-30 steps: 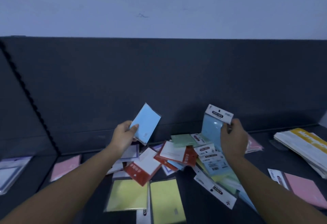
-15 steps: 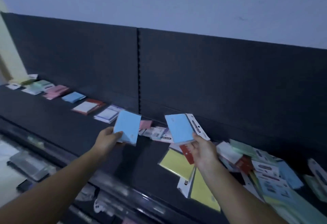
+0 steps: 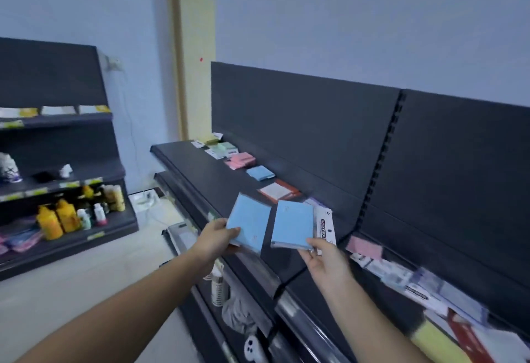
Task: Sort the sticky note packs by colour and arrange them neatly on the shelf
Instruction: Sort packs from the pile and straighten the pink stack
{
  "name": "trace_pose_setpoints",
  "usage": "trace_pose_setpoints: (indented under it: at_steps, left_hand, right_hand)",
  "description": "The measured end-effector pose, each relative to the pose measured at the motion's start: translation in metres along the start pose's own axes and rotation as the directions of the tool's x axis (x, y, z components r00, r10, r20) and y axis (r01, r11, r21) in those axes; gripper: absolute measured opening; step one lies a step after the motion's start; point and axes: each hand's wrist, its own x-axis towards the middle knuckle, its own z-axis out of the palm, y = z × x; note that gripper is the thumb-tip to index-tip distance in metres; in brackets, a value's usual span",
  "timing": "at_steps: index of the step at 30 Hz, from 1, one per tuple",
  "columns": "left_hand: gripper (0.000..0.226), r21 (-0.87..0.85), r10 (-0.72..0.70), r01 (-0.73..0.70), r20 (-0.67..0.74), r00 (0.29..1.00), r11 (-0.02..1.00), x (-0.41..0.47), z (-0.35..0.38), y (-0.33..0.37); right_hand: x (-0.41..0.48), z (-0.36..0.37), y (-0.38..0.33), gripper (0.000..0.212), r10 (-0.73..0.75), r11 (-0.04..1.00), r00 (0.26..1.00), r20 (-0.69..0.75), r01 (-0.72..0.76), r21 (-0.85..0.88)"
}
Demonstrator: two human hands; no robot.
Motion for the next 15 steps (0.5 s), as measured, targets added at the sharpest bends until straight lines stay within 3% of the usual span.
trace_pose_setpoints:
  at_steps: [7, 15]
  left_hand:
    - [0.017, -0.18, -0.108, 0.11, 0.018, 0.994, 0.978, 0.066, -0.077, 0.029]
    - [0.016, -0.136, -0.186, 0.207, 0.154, 0.97, 0.969, 0.148, -0.135, 0.042]
  right_hand:
    - [0.049, 0.095, 0.064, 0.026, -0.052, 0.997, 0.997, -0.06, 0.055, 0.049]
    - [0.113, 0.16, 0.107, 0.029, -0.1, 0.995, 0.977, -0.186, 0.101, -0.006]
